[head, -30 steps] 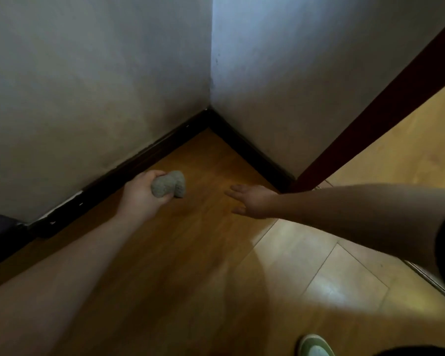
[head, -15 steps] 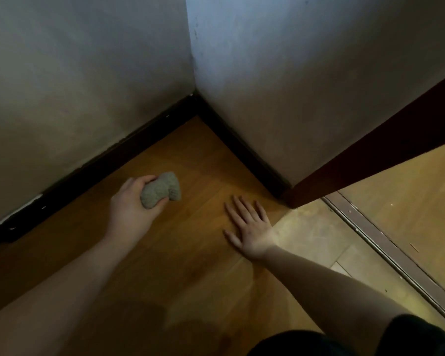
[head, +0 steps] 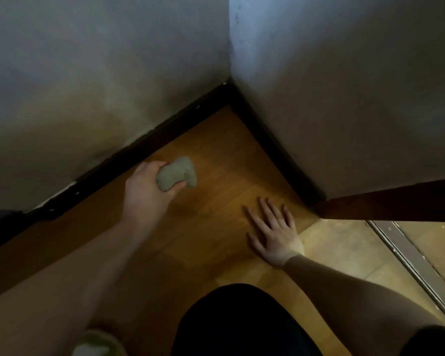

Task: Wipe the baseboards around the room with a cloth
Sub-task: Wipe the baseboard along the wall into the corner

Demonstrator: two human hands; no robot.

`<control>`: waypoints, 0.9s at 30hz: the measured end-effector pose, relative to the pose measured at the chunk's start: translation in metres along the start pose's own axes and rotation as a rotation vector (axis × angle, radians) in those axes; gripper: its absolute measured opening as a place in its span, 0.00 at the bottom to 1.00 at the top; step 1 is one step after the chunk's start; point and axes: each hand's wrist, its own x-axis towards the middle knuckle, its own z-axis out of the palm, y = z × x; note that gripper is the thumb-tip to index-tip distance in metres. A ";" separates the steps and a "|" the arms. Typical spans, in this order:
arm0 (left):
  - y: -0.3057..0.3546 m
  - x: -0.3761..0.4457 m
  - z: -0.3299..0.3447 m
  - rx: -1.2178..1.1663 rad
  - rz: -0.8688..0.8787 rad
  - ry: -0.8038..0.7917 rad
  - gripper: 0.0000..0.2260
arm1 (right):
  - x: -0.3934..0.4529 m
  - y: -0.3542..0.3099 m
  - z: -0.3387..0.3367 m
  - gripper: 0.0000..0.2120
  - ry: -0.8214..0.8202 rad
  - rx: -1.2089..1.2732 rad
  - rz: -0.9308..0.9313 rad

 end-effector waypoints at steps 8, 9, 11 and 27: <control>0.000 0.046 0.039 -0.070 0.086 -0.121 0.21 | 0.002 -0.001 0.008 0.31 0.020 -0.078 0.003; -0.001 0.049 0.044 -0.082 0.102 -0.131 0.21 | 0.001 0.000 0.011 0.31 0.023 -0.074 -0.003; 0.000 0.057 0.054 -0.103 0.116 -0.111 0.22 | -0.002 0.000 0.012 0.31 0.040 -0.076 -0.005; -0.003 0.038 0.103 -0.314 0.096 0.015 0.18 | -0.004 -0.001 0.002 0.31 0.073 0.007 -0.028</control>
